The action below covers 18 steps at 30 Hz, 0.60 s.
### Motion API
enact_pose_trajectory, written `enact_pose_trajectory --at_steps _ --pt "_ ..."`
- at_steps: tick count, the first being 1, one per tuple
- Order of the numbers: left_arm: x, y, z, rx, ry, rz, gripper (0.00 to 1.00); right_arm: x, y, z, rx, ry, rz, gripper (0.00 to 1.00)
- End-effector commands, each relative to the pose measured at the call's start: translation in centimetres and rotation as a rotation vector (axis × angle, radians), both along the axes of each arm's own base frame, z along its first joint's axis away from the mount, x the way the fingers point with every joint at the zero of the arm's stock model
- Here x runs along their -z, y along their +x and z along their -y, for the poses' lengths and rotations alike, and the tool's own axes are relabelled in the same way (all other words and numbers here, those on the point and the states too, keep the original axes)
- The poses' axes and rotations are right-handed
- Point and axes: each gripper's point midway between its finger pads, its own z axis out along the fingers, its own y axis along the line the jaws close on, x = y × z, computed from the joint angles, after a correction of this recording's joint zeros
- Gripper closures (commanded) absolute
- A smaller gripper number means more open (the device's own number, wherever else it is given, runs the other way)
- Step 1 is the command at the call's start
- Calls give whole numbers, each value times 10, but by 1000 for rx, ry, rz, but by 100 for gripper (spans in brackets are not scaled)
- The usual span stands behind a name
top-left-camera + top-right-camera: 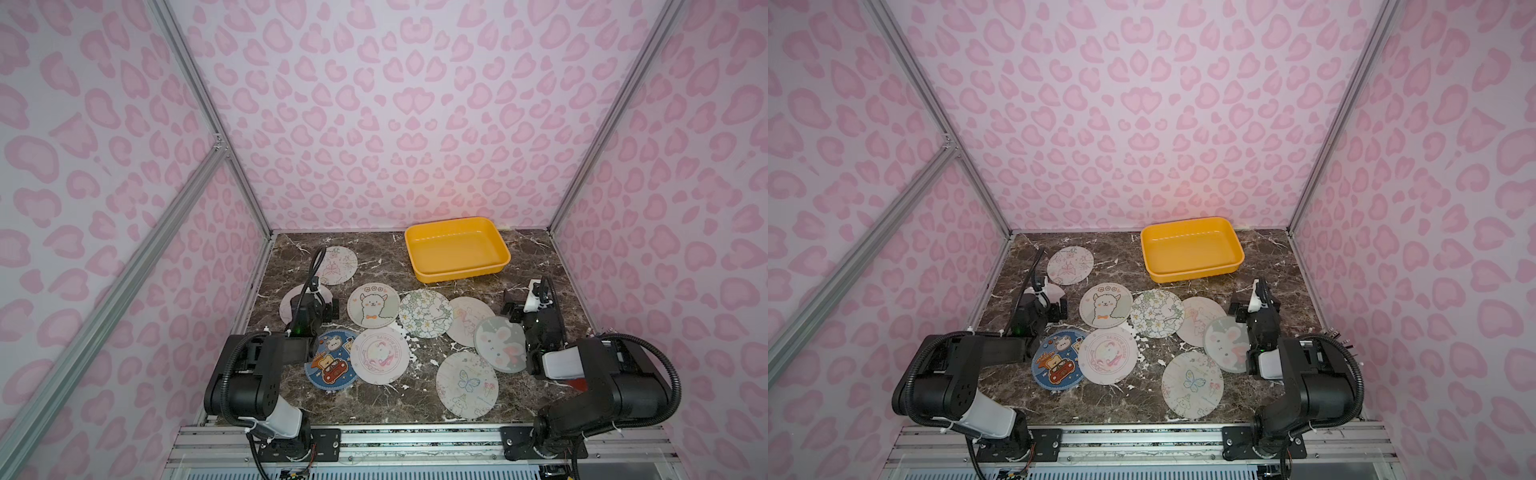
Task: Put the coasters into the storage box
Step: Move the coaster to the center of the board.
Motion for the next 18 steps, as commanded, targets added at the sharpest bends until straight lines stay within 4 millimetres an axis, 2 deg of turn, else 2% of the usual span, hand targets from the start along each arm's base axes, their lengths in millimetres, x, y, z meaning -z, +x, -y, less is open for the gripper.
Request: enact_pose_trajectory --at_steps 1,18 --pt "-11 6 0 -2 6 45 1 -11 2 1 -2 -8 44 0" --pt "-11 6 -1 -2 5 46 1 -10 3 0 -12 -12 42 0"
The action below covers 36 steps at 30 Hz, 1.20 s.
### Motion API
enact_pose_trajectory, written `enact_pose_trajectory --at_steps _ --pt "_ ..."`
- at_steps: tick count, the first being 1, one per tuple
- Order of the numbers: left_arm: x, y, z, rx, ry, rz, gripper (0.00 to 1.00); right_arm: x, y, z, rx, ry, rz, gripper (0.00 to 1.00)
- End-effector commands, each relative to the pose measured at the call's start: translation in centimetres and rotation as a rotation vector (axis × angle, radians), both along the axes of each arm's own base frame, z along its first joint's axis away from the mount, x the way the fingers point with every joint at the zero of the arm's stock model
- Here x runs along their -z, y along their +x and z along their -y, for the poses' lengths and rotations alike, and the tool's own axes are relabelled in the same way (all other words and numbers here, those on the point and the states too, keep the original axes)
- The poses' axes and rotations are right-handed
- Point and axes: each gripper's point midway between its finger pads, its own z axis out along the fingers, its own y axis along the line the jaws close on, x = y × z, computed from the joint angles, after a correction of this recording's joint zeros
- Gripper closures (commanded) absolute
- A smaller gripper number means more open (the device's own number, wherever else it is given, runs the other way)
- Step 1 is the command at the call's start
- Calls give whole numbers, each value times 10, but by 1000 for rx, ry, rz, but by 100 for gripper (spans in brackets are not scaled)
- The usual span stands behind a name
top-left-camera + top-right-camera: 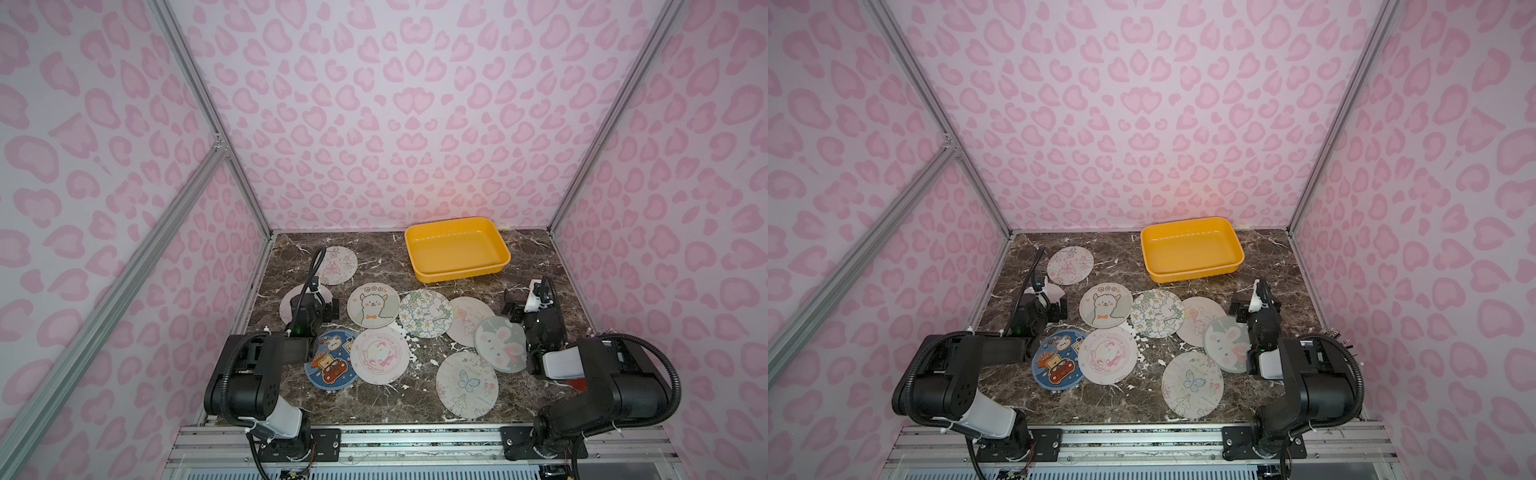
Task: Put the coasters into the storage box
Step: Move the coaster to the center of the board.
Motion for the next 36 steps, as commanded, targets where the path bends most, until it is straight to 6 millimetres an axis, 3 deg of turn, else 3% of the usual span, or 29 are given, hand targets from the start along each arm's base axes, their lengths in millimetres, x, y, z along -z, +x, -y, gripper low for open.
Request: enact_pose_trajectory --at_steps 1,16,18,19,23,30,36 --pt "-11 6 0 -2 5 44 1 -11 3 -2 -11 -13 43 0" --pt "-11 5 -1 -2 6 46 1 -11 2 -1 -17 -7 45 0" --pt "-16 8 2 11 5 46 1 -19 4 -2 -16 -14 72 0" --pt "-19 11 4 26 8 20 1 -25 10 -2 -12 -16 59 0" --pt "-26 28 12 59 -2 -165 5 -7 35 -2 20 30 -196 0" --pt "-38 26 18 56 -24 -191 5 22 17 -29 17 33 -413 0" --pt "-56 17 41 64 -53 -224 4 26 -18 -47 -29 157 -588 0"
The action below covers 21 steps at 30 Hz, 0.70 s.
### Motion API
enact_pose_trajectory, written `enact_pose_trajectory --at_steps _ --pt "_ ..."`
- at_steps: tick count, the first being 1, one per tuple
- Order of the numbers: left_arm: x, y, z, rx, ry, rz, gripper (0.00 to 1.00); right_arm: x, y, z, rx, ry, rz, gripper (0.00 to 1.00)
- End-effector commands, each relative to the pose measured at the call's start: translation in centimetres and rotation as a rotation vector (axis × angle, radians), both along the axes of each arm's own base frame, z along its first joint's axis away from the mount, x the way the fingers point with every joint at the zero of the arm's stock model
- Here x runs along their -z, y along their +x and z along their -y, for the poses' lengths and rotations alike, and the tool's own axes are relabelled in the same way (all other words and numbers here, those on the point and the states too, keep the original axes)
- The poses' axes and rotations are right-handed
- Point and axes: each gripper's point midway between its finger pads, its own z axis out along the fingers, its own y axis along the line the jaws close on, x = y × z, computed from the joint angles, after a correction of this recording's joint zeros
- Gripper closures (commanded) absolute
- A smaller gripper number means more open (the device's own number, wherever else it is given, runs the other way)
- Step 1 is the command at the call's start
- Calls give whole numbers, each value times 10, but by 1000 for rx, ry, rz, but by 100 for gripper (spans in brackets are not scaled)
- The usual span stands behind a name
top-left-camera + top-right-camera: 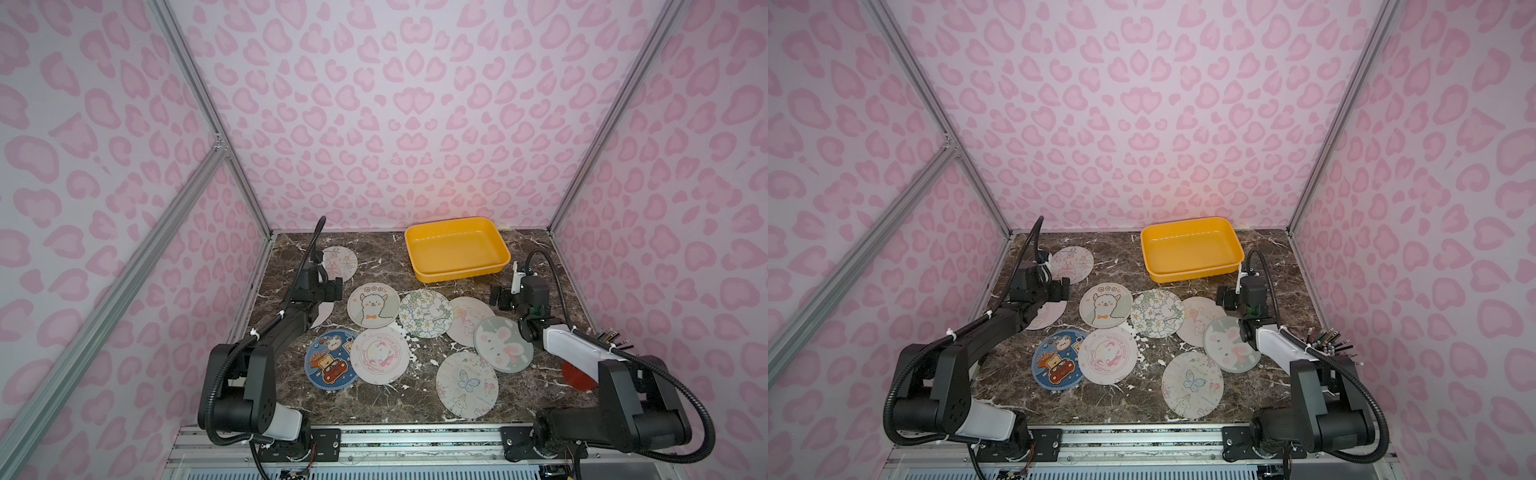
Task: Put the coasters into the storage box
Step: Move the coaster to the center of the board.
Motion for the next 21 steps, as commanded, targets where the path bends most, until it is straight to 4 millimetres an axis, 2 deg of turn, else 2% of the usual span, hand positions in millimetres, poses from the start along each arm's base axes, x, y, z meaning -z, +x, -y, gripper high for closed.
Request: enact_pose_trajectory --at_steps 1,8,11,12,14,17,21 --pt "3 -12 13 -3 -20 -77 4 26 -37 -12 -13 88 -208 0" --pt "7 -48 68 63 -36 -211 3 38 -109 -53 -76 263 -424 0" --pt "8 -68 95 107 -56 -256 3 24 -126 -85 -106 260 -388 0" --pt "8 -75 104 121 -69 -271 3 25 -134 -94 -107 309 -414 0" --pt "11 -87 120 148 -92 -308 3 40 -153 -100 -82 381 -512 0" --pt "17 -107 145 202 -109 -355 3 61 -185 -102 -48 394 -618 0" --pt "26 -130 172 277 -112 -413 3 70 -214 -98 7 412 -654 0"
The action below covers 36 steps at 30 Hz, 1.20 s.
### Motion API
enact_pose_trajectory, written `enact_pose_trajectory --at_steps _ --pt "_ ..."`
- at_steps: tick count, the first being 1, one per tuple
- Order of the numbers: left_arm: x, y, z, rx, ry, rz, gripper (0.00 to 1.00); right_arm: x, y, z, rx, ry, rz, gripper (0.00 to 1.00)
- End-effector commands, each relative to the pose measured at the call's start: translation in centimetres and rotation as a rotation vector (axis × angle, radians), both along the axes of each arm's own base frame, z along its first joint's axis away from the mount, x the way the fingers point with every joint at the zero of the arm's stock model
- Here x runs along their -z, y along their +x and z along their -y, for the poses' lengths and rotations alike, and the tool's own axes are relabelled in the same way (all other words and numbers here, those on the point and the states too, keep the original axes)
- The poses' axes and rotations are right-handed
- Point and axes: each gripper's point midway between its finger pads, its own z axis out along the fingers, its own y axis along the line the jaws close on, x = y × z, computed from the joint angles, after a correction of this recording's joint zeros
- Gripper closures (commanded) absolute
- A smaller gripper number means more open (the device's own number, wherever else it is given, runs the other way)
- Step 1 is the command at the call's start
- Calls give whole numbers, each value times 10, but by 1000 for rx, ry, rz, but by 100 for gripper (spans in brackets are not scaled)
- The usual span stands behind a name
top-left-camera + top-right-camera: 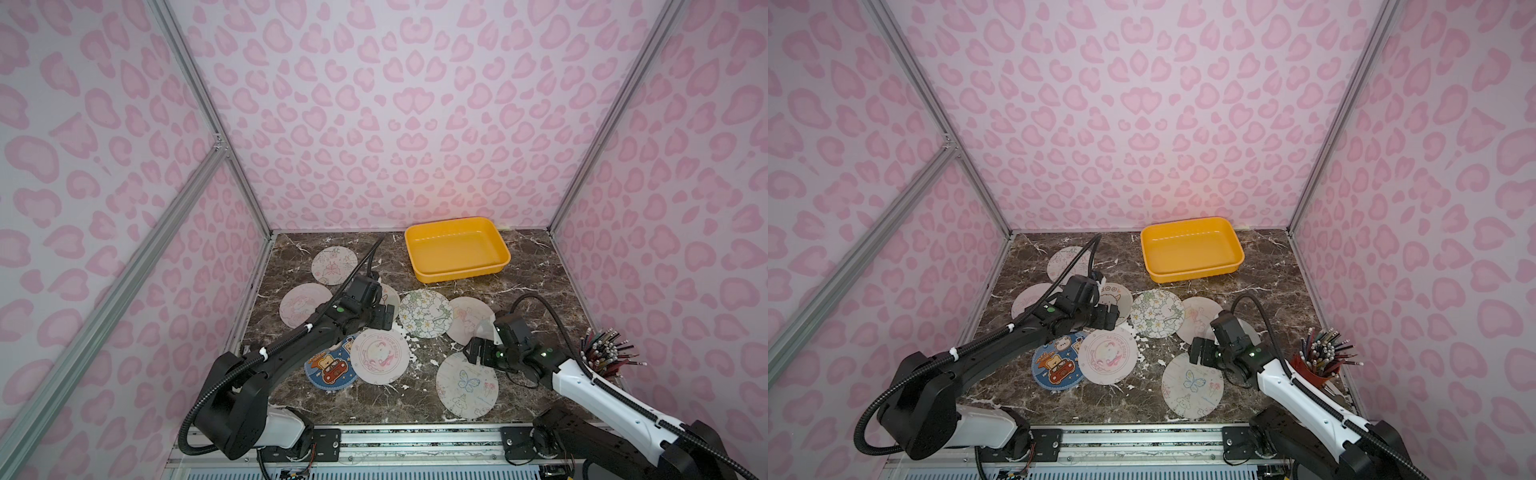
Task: Put the coasters into the storage box
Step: Move the coaster to the center of the board.
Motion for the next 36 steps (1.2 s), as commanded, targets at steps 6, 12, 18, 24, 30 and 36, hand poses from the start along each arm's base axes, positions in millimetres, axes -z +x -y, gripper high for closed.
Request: enact_pose_trajectory --at_steps 6,12,18,24,30,36 --pt "14 -42 34 95 -22 -115 3 24 -48 29 185 -43 -143 0" --pt "21 -59 45 134 -19 -149 3 37 -62 29 180 -50 -188 0" --pt "31 -80 56 186 -5 -220 3 43 -65 7 125 72 -189 0" --pt "43 -104 62 242 9 -310 5 45 -65 -9 34 91 -189 0" --pt "52 -116 74 279 -2 -387 10 43 -65 -14 -51 23 -204 0" --pt "54 -123 95 334 -3 -422 16 38 -70 2 -46 -68 -226 1"
